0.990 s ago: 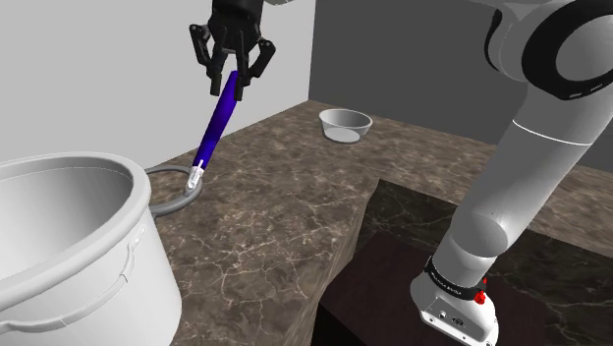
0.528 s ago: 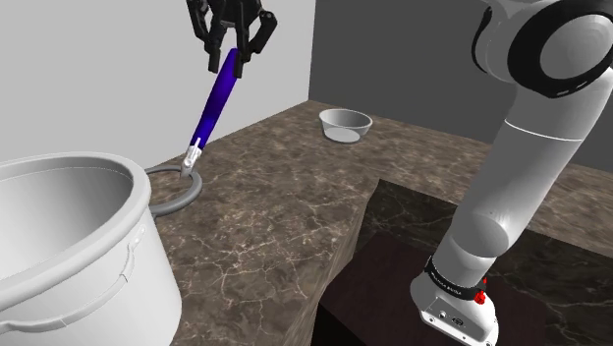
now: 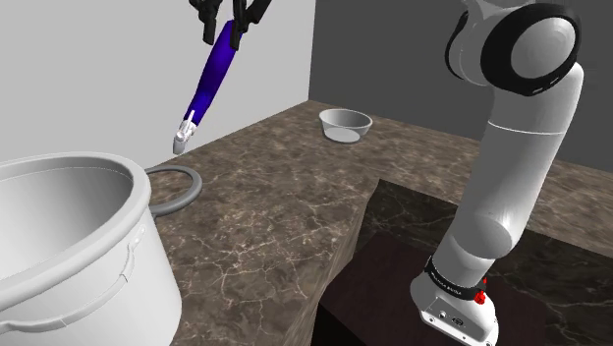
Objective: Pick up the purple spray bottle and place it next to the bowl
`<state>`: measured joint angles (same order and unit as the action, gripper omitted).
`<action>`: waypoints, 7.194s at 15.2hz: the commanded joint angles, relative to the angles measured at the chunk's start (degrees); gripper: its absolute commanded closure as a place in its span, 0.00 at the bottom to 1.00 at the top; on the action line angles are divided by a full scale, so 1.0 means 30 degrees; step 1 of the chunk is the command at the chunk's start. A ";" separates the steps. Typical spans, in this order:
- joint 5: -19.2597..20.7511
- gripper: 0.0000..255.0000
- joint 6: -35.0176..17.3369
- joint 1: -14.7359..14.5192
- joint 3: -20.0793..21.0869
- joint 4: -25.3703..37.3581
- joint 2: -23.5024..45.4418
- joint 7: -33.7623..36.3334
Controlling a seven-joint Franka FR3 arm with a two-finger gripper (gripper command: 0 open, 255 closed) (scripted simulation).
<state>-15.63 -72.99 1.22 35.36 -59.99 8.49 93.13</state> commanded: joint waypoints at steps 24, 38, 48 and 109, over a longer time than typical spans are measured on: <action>-0.3184 1.00 0.2378 0.6209 -0.6478 -0.8883 -0.7813 -1.1512; -0.0643 1.00 0.2911 0.8441 -1.0808 -1.0819 -0.7852 -1.8971; 0.1166 1.00 0.2919 1.0063 -1.3488 -0.9540 -0.5452 -2.3874; 0.2316 0.00 -0.1410 1.2436 -1.6017 -0.9824 -0.0417 -2.9956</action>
<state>-8.67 -77.34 38.52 -12.69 -89.61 7.19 3.26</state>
